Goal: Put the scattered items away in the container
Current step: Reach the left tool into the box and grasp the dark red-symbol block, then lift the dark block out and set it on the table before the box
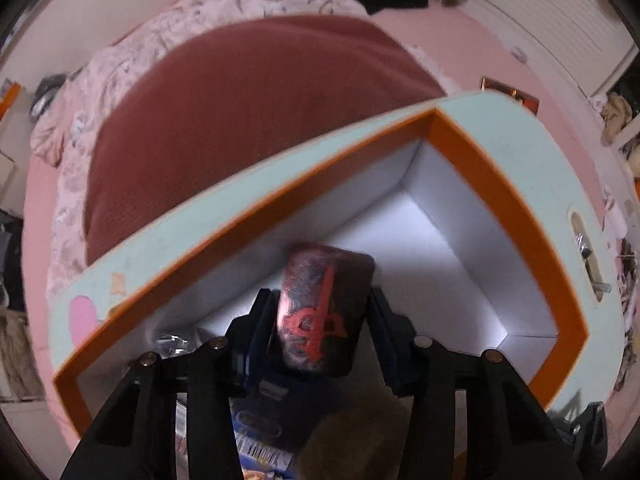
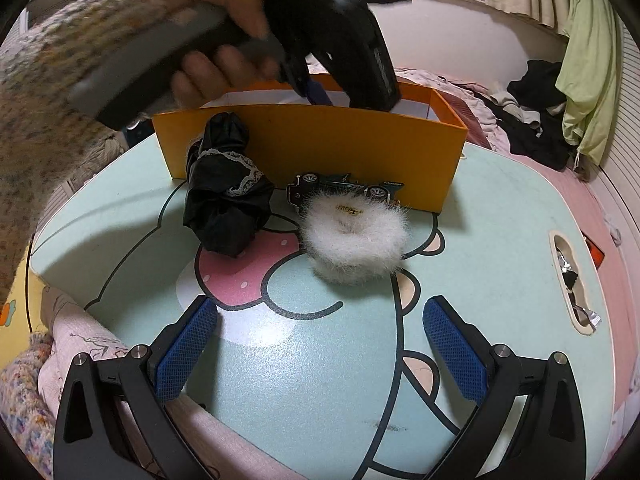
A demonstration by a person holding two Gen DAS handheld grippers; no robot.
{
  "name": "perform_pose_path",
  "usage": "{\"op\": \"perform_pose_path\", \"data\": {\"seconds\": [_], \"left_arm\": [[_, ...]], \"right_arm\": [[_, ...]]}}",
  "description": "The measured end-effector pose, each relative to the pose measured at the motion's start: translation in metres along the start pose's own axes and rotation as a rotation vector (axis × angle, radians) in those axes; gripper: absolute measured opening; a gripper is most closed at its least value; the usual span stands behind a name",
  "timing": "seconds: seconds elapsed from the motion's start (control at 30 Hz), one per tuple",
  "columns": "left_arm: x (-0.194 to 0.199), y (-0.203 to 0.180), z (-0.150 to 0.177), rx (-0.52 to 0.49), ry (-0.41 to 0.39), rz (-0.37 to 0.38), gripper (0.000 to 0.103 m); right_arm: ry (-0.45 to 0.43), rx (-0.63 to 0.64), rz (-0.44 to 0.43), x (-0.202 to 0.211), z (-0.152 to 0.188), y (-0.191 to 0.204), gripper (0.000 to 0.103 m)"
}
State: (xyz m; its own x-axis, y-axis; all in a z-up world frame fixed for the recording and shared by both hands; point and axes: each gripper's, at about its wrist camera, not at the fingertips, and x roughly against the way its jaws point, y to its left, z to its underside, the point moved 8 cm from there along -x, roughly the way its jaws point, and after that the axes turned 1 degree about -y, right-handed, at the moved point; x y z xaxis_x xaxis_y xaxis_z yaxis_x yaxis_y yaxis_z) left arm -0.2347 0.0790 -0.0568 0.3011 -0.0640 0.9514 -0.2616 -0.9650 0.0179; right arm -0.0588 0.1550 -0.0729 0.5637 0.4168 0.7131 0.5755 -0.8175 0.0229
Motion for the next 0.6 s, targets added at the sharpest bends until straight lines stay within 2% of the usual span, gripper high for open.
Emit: {"op": "perform_pose_path", "data": {"seconds": [0.1,0.2,0.3,0.37,0.43,0.5,0.6], "left_arm": [[0.003,0.0,0.002,-0.005,-0.019,0.016,0.038],[0.03,0.004,0.001,0.001,-0.101,0.059,0.037],[0.087,0.007,0.003,0.012,-0.236,0.135,0.037],[0.127,0.01,0.015,0.008,-0.333,0.15,0.038],[0.167,0.011,0.042,-0.023,-0.416,0.154,0.038],[0.187,0.012,0.075,-0.051,-0.467,0.158,0.038],[0.183,0.021,0.131,-0.039,-0.452,0.152,0.038]], "right_arm": [[-0.001,0.001,-0.003,0.0,0.0,0.0,0.103],[-0.001,0.001,-0.004,0.0,0.0,0.0,0.103],[-0.001,0.001,-0.004,0.0,0.0,-0.001,0.103],[-0.001,0.001,-0.004,0.0,0.0,-0.001,0.103],[-0.001,0.001,-0.004,0.0,0.0,0.0,0.103],[-0.001,0.001,-0.003,0.0,0.0,-0.001,0.103],[-0.001,0.001,-0.004,0.0,0.0,-0.001,0.103]]}}
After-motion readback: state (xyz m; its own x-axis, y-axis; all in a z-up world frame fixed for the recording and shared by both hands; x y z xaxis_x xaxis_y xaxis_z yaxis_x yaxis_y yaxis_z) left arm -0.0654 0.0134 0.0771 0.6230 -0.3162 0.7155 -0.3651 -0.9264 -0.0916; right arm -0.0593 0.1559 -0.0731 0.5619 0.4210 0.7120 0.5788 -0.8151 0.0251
